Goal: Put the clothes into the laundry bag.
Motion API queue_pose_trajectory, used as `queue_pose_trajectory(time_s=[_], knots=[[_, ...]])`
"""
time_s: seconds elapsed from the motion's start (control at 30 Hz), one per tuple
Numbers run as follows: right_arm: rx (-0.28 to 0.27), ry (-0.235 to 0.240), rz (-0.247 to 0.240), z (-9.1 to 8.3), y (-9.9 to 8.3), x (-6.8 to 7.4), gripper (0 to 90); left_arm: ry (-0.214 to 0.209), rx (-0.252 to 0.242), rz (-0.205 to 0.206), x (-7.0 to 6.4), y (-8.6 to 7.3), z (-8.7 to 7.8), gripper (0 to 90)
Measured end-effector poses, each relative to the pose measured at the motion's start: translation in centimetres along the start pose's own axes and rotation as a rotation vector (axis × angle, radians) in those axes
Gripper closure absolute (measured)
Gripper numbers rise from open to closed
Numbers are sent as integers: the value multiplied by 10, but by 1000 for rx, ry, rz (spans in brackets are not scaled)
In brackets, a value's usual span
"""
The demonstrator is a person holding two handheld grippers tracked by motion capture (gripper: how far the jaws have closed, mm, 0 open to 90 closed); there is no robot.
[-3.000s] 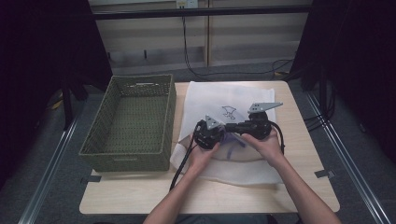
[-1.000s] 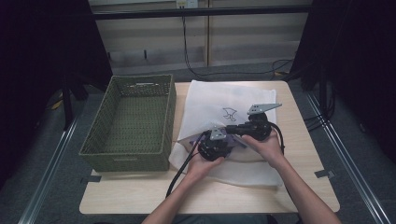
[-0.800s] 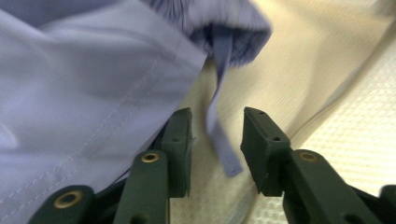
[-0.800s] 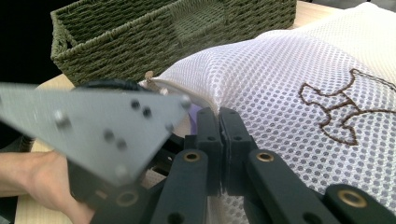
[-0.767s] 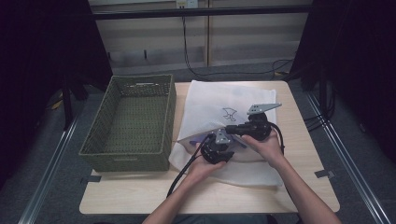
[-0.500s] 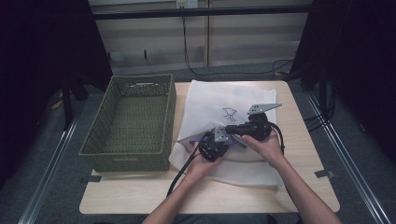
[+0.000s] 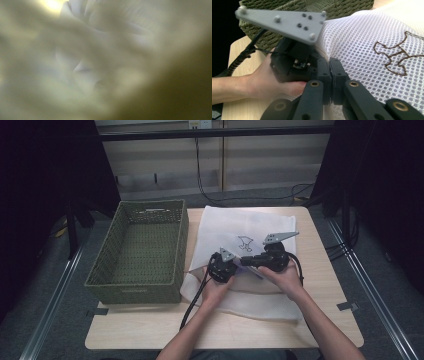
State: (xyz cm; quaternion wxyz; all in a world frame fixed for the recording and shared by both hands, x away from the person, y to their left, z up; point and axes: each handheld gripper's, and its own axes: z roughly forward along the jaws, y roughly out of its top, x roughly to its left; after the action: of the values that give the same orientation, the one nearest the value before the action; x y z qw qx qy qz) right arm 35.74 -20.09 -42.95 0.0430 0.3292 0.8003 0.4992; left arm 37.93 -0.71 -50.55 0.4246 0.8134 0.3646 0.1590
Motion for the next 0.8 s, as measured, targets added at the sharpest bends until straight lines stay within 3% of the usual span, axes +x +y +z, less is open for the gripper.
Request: queue_pose_trajectory(time_s=[0.07,0.2,0.33,0.43,0.5,0.57,0.67,0.8], knots=[[12,3,2,1,-1,0,889,6,6,-14,-1,0,2,892],[30,6,4,4,-3,-1,889,65,37,-15,-2,2,8,876],[42,9,4,5,-5,-1,889,84,60,26,-5,2,8,850],[48,8,7,7,-7,-2,889,39,75,17,-4,2,4,768],[52,7,8,8,-8,-2,889,19,83,50,-5,0,-1,734],[52,6,11,8,-9,-3,889,12,84,70,-3,-1,-6,730],[51,3,11,9,-9,-2,888,-16,80,48,-2,0,-17,699],[48,4,7,9,-10,-2,885,-38,72,93,-7,3,-33,686]])
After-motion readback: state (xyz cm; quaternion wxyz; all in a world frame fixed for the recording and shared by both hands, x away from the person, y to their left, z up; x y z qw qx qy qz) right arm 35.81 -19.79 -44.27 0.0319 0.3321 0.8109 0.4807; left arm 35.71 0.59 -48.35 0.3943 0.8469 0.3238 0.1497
